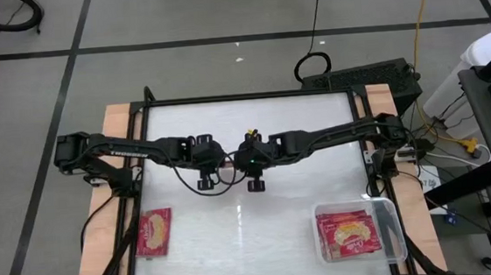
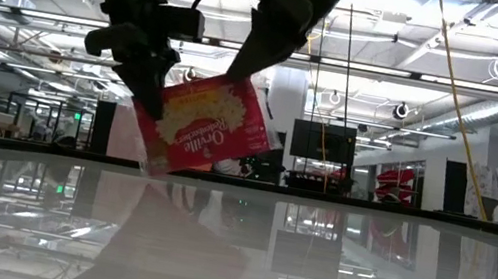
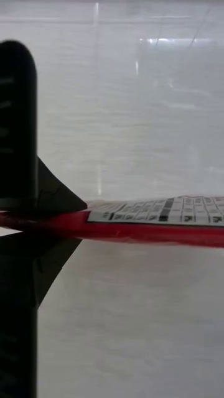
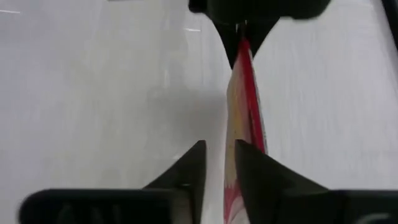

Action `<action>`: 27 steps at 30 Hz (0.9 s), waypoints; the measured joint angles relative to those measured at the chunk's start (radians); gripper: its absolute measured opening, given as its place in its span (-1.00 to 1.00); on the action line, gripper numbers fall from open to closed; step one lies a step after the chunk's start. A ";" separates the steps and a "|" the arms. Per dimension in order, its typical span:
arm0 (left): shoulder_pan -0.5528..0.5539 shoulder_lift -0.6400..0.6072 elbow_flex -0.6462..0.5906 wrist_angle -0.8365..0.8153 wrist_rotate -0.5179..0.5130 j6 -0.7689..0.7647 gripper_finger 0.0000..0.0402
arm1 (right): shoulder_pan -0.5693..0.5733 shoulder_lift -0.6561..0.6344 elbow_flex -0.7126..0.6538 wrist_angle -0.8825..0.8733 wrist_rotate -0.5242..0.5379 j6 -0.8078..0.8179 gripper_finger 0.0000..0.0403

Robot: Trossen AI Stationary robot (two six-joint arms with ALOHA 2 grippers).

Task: Sort popcorn bags into baskets
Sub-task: Put the red popcorn pack into the transparent bin

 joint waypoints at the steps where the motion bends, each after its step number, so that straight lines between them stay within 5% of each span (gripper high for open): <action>1: 0.000 0.000 0.000 -0.001 0.000 0.000 -0.85 | -0.001 0.001 -0.001 0.000 0.000 0.001 -0.66; 7: 0.000 0.000 0.000 0.002 0.003 0.002 -0.85 | 0.012 -0.039 -0.002 0.049 0.116 -0.024 -0.71; 20: -0.020 0.000 0.000 0.021 0.004 -0.004 -0.85 | -0.001 -0.034 -0.108 0.148 0.100 0.008 0.07; 24: -0.023 0.000 0.000 0.037 0.003 -0.006 -0.85 | -0.007 -0.037 -0.166 0.215 0.100 0.010 0.03; 27: -0.024 0.000 0.000 0.056 0.003 -0.006 -0.85 | -0.012 -0.035 -0.189 0.222 0.089 0.016 -0.20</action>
